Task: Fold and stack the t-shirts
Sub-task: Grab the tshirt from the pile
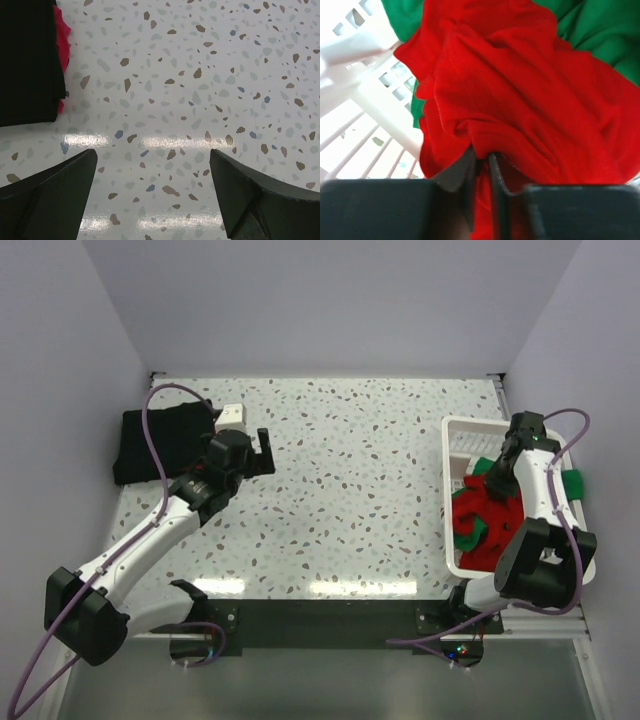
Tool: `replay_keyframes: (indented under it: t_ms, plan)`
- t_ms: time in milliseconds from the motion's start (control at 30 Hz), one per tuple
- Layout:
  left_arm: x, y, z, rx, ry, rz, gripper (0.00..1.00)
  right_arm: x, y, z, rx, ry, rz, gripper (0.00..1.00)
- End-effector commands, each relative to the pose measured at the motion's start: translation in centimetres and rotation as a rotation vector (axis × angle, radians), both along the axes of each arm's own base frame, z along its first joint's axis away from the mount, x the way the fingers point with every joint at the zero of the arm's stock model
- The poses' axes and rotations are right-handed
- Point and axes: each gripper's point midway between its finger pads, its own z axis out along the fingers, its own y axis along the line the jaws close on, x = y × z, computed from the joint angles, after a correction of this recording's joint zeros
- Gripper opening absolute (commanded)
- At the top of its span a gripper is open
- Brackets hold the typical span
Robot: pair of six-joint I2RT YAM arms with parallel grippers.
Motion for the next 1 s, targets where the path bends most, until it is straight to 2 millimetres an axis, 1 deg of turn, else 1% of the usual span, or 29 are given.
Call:
replay_keyframes:
  t_ms: [0,33,67,100,167,200,233,267,300,333,367,400,467,500,567,600,633,667,700,733,767,800,833,867,900,933,967]
  plan:
    - [1.1,0.2,2.2,-0.01,-0.065,0.024,1.0,1.5,-0.8,2.2,-0.042,-0.069,-0.004,0.11]
    - [1.2,0.2,2.2,-0.012,-0.066,0.025,1.0,1.7,-0.9,2.9,-0.047,-0.085,-0.004,0.03]
    - [1.2,0.1,2.2,-0.017,-0.068,0.023,1.0,1.9,-0.9,3.6,-0.048,-0.098,-0.003,0.0]
    - [1.3,0.0,2.3,-0.02,-0.071,0.023,1.0,2.3,-1.0,5.3,-0.054,-0.129,-0.01,0.0]
    - [1.4,-0.1,2.4,-0.025,-0.074,0.02,1.0,2.8,-0.9,7.8,-0.059,-0.188,-0.016,0.0]
    - [1.5,-0.2,2.5,-0.027,-0.078,0.021,1.0,3.4,-1.0,10.2,-0.063,-0.247,-0.029,0.0]
    - [1.7,-0.2,2.6,-0.025,-0.079,0.02,1.0,3.7,-0.9,11.8,-0.065,-0.289,-0.036,0.0]
    - [1.8,-0.2,2.7,-0.023,-0.083,0.02,1.0,3.8,-0.6,13.8,-0.064,-0.348,-0.04,0.0]
    - [1.9,-0.3,2.6,-0.019,-0.079,0.021,1.0,4.3,-0.7,16.9,-0.072,-0.431,-0.055,0.0]
    - [2.0,-0.3,2.7,-0.016,-0.082,0.019,1.0,4.5,-0.5,18.7,-0.073,-0.484,-0.058,0.0]
    - [2.1,-0.3,2.7,-0.011,-0.082,0.018,1.0,4.4,-0.3,21.0,-0.081,-0.551,-0.059,0.0]
    - [2.2,-0.4,2.7,-0.008,-0.081,0.017,1.0,4.9,0.0,25.0,-0.088,-0.683,-0.052,0.0]
    - [2.4,-0.4,2.9,-0.003,-0.084,0.014,1.0,4.9,0.7,29.8,-0.093,-0.847,-0.03,0.0]
    - [2.5,-0.5,3.0,-0.003,-0.085,0.012,1.0,4.4,1.7,34.7,-0.098,-1.016,0.002,0.0]
    - [2.7,-0.5,3.2,-0.003,-0.091,0.014,1.0,3.6,2.8,39.6,-0.106,-1.181,0.052,0.0]
    - [2.7,-0.6,3.1,-0.003,-0.09,0.012,1.0,2.8,3.4,43.7,-0.128,-1.32,0.072,0.0]
    - [2.7,-0.6,3.1,-0.005,-0.092,0.013,1.0,2.4,4.9,45.5,-0.093,-1.387,0.148,0.0]
    - [2.8,-0.6,3.2,-0.006,-0.096,0.012,1.0,1.8,6.1,47.8,-0.065,-1.464,0.19,0.0]
    - [2.8,-0.6,3.1,-0.006,-0.095,0.011,1.0,1.6,6.9,50.1,-0.051,-1.544,0.232,0.0]
    - [2.7,-0.6,3.1,-0.005,-0.094,0.012,1.0,1.4,8.6,51.3,0.005,-1.584,0.318,0.0]
    - [2.8,-0.6,3.1,-0.006,-0.096,0.012,1.0,0.4,10.1,54.2,0.065,-1.684,0.369,0.0]
    - [2.7,-0.6,3.1,-0.005,-0.096,0.013,1.0,0.2,11.1,55.4,0.112,-1.72,0.421,0.0]
    - [2.8,-0.5,3.2,-0.005,-0.098,0.015,1.0,0.8,12.0,56.1,0.177,-1.735,0.476,0.0]
    - [2.7,-0.5,3.2,-0.003,-0.097,0.017,1.0,-0.2,13.8,57.5,0.236,-1.765,0.577,0.0]
    - [2.6,-0.4,3.2,-0.004,-0.1,0.019,1.0,-0.9,14.8,59.0,0.316,-1.811,0.623,0.0]
    - [2.6,-0.4,3.2,-0.004,-0.097,0.019,1.0,0.4,15.0,59.1,0.365,-1.803,0.647,0.0]
    - [2.6,-0.3,3.3,-0.007,-0.101,0.022,1.0,-1.4,16.3,60.7,0.397,-1.831,0.719,0.0]
